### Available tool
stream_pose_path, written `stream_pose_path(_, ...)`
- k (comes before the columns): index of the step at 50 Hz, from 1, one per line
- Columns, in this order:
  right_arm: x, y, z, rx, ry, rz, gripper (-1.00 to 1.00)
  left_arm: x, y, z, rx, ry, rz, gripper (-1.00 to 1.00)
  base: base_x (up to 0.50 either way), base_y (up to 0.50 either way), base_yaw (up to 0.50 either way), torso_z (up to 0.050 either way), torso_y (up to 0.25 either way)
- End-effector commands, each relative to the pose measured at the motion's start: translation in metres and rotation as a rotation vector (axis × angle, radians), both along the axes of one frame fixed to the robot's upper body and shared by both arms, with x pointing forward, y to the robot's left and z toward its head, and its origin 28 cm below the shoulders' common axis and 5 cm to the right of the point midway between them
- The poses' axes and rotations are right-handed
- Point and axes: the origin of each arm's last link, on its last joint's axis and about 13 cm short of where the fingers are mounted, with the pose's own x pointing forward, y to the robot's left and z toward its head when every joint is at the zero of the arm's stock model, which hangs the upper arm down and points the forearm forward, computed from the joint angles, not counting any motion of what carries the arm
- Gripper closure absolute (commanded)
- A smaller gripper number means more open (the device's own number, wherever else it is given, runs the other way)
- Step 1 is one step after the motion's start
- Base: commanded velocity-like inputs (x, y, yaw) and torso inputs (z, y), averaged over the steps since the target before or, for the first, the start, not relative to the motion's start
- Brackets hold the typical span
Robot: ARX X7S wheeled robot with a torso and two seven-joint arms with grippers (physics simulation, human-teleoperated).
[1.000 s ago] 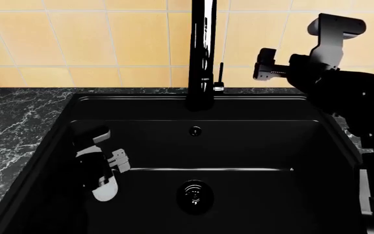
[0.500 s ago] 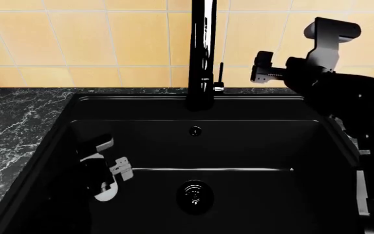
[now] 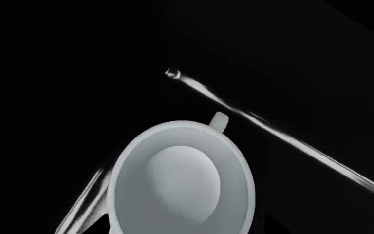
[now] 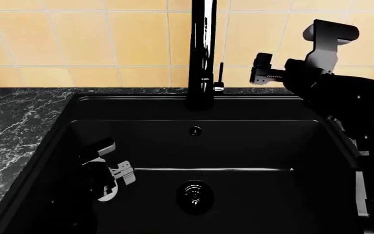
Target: Pick the cup and bowl from the sink and place them on the counter for drying.
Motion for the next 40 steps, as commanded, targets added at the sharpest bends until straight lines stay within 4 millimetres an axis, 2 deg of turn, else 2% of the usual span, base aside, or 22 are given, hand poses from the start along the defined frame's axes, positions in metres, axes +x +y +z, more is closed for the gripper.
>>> stream_pose_path(1, 0.0, 0.002, -0.002, 0.006, 0.001, 0.008, -1.0, 0.0, -0.004, -0.001, -0.02, -0.024, -0.036, -1.0, 0.0, 0.0, 0.0, 0.0, 0.0)
stream_pose_path(12, 0.001, 0.002, -0.004, 0.008, 0.004, 0.009, -1.0, 0.004, -0.004, 0.004, -0.007, -0.04, 0.0, -1.0, 0.0, 0.0, 0.0, 0.0, 0.0)
stream_pose_path(13, 0.001, 0.002, -0.004, 0.009, 0.005, 0.01, -1.0, 0.005, -0.003, 0.005, 0.003, -0.042, 0.017, 1.0, 0.0, 0.0, 0.0, 0.0, 0.0)
stream_pose_path(28, 0.001, 0.003, -0.007, 0.023, 0.008, 0.015, -1.0, 0.012, -0.003, 0.013, 0.03, -0.086, 0.034, 1.0, 0.0, 0.0, 0.0, 0.0, 0.0)
stream_pose_path(37, 0.001, 0.003, -0.005, 0.023, 0.006, 0.017, -1.0, 0.019, -0.005, 0.027, 0.036, -0.116, -0.025, 1.0, 0.0, 0.0, 0.0, 0.0, 0.0)
stream_pose_path(40, 0.001, 0.003, -0.006, 0.024, 0.008, 0.019, -1.0, 0.013, -0.007, 0.038, 0.037, -0.123, -0.04, 1.0, 0.0, 0.0, 0.0, 0.0, 0.0)
